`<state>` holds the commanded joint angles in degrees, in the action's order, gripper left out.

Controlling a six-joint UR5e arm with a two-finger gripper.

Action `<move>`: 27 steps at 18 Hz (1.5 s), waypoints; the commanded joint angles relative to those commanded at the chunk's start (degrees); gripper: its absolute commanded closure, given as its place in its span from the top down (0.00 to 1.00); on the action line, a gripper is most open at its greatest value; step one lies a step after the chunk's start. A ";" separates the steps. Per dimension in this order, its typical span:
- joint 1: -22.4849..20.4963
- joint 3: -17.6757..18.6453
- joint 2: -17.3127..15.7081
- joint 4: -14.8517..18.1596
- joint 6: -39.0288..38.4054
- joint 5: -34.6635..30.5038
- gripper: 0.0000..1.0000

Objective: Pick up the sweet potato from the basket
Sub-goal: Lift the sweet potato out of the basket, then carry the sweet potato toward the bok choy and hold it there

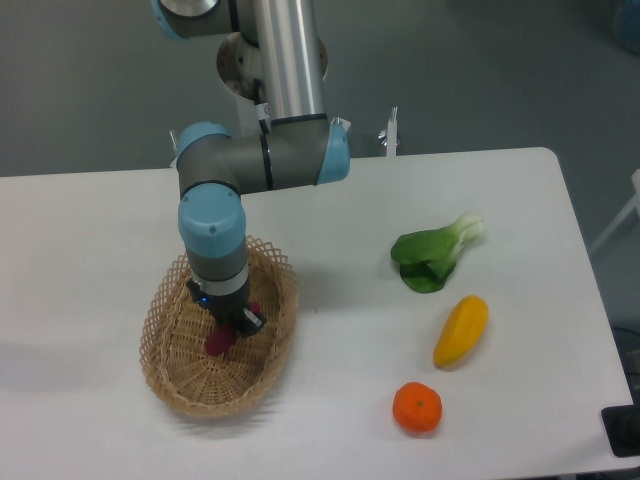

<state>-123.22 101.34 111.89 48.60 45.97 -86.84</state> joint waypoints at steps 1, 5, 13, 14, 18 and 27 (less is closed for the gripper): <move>-0.87 -0.79 -0.79 0.09 0.09 0.00 0.26; -3.60 -5.88 -1.50 0.88 0.35 -0.09 0.26; -14.66 -11.87 -5.36 8.34 9.91 0.53 0.25; -16.51 -11.87 -5.72 9.05 11.67 0.96 0.25; -23.45 -11.78 -8.35 13.61 20.45 1.58 0.25; -31.12 -11.96 -9.24 16.70 31.64 1.67 0.25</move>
